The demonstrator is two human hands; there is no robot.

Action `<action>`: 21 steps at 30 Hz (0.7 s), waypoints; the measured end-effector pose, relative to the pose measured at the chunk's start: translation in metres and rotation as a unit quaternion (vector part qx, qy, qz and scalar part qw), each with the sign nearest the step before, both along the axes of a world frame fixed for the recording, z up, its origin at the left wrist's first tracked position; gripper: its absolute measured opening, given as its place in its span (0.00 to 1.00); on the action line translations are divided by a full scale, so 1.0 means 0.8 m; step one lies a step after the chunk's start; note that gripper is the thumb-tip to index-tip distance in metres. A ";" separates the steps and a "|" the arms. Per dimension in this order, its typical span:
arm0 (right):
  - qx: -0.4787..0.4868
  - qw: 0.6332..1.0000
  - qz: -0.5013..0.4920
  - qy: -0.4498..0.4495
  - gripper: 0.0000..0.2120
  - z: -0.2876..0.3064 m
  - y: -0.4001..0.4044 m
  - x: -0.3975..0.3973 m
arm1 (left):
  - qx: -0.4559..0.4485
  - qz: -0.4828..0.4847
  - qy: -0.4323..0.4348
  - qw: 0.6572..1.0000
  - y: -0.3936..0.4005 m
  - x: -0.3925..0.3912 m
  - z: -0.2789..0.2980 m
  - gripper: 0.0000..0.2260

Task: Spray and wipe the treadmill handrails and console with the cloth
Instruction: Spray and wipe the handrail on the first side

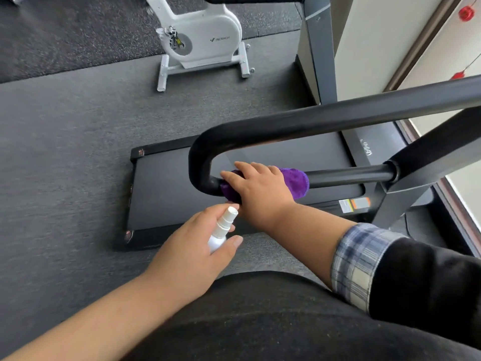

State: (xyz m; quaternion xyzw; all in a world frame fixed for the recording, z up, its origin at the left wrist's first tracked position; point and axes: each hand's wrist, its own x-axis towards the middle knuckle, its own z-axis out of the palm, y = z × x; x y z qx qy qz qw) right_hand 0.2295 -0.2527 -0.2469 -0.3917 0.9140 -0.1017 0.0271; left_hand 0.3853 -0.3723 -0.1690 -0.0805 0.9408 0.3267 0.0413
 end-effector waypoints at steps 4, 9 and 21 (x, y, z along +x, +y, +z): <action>0.005 1.000 0.012 0.005 0.26 0.000 0.004 -0.013 | -0.006 -0.008 -0.011 1.000 0.003 -0.005 -0.005 0.19; 0.003 1.000 0.001 -0.021 0.28 -0.004 0.053 -0.034 | 0.011 -0.036 -0.013 0.999 0.033 -0.028 -0.007 0.19; -0.019 0.993 -0.106 -0.043 0.36 -0.018 0.265 -0.108 | 0.037 -0.059 -0.003 0.998 0.128 -0.091 -0.006 0.18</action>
